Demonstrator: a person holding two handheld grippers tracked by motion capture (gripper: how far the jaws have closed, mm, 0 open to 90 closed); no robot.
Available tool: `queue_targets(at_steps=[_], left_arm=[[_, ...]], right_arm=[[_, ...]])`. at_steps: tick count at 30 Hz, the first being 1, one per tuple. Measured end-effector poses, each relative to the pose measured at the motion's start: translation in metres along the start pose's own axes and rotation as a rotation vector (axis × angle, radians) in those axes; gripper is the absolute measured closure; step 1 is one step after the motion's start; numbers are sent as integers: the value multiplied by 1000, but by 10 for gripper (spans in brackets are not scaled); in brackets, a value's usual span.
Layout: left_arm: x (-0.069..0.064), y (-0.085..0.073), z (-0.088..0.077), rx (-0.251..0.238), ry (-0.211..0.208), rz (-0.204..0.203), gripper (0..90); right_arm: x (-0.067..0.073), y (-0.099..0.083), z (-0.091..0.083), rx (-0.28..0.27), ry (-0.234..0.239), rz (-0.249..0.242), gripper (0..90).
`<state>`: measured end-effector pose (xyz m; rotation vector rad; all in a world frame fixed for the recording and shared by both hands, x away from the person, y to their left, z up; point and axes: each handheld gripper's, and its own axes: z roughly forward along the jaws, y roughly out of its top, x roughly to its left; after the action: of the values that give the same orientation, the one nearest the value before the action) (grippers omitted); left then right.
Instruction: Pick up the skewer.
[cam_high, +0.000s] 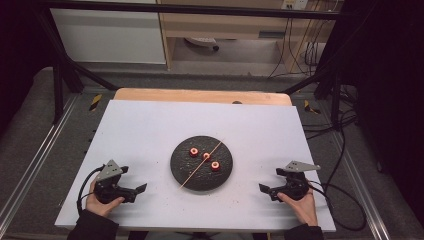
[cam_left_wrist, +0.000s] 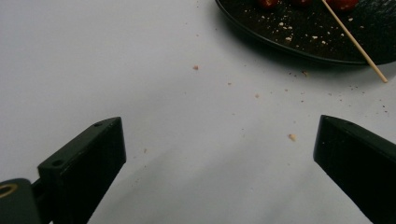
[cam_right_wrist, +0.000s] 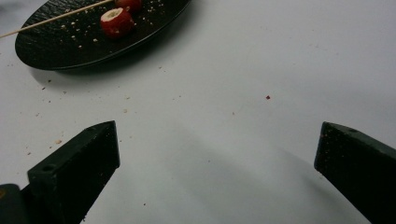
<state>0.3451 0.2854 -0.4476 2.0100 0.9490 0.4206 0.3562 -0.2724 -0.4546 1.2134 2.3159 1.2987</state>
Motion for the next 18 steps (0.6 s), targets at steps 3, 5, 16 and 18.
queue_targets(at_steps=[3, 5, 16, 18], left_arm=[[-1, 2, 0, -2, -2, -2, 20], [-2, 2, 0, -2, -2, -2, 20], [-9, 9, 2, 10, -1, 7, 30], [-12, 10, 3, 15, -3, 9, 31]], right_arm=[[0, 0, 0, 4, 2, 3, 7], [0, 0, 1, 5, 2, 2, 7], [2, 1, 1, 3, -1, -5, 6], [2, 1, 1, 2, -2, -5, 6]])
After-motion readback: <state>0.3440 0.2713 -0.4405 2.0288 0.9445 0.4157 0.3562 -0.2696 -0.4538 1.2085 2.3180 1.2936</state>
